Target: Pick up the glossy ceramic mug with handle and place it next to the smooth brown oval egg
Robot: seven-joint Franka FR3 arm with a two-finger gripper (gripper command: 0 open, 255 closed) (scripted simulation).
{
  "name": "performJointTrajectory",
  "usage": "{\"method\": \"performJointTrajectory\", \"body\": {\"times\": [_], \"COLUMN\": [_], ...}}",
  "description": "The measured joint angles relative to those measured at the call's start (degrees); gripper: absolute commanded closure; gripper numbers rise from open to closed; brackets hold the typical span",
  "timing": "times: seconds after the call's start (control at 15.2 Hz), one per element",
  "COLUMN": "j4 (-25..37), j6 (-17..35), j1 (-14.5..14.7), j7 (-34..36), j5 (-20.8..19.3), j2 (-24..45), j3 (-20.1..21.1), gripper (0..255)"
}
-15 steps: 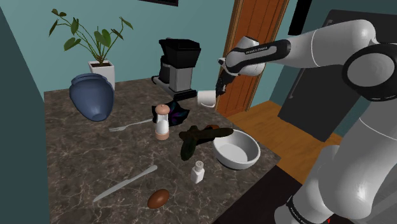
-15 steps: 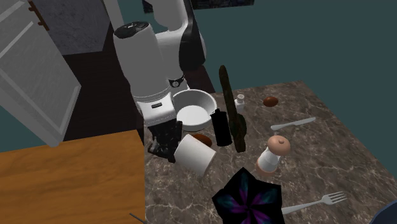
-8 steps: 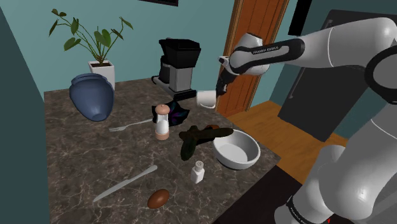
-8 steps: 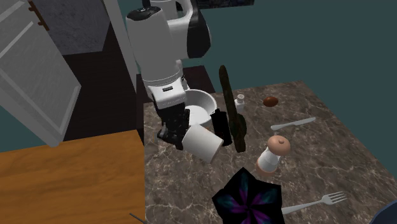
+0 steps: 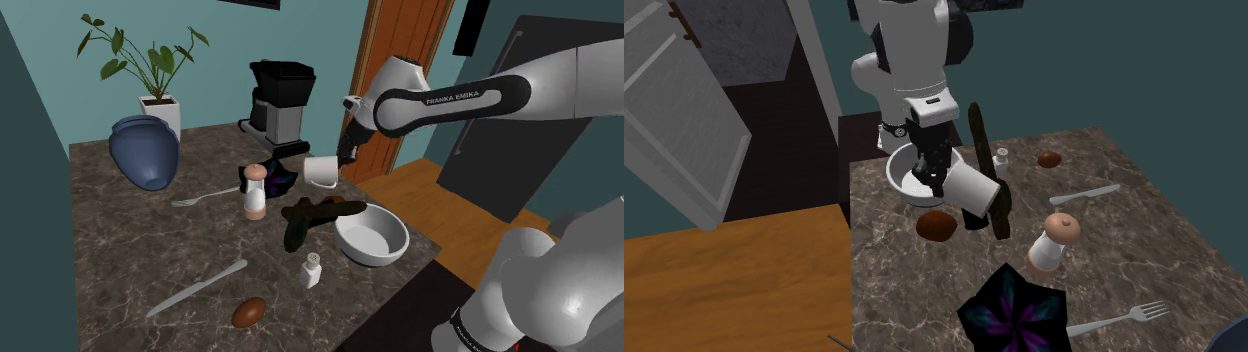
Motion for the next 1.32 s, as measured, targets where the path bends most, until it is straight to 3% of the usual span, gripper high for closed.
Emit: {"method": "performJointTrajectory", "body": {"times": [0.59,1.32], "j4": [-12.0,-17.7], "j6": [-1.2,-5.6], "j1": [1.4,7.4], "j7": [14.0,30.2], "j5": [-2.3,1.6], "j2": [-13.1,-22.5], "j3": [11.0,25.1], "gripper": [255,255]}}
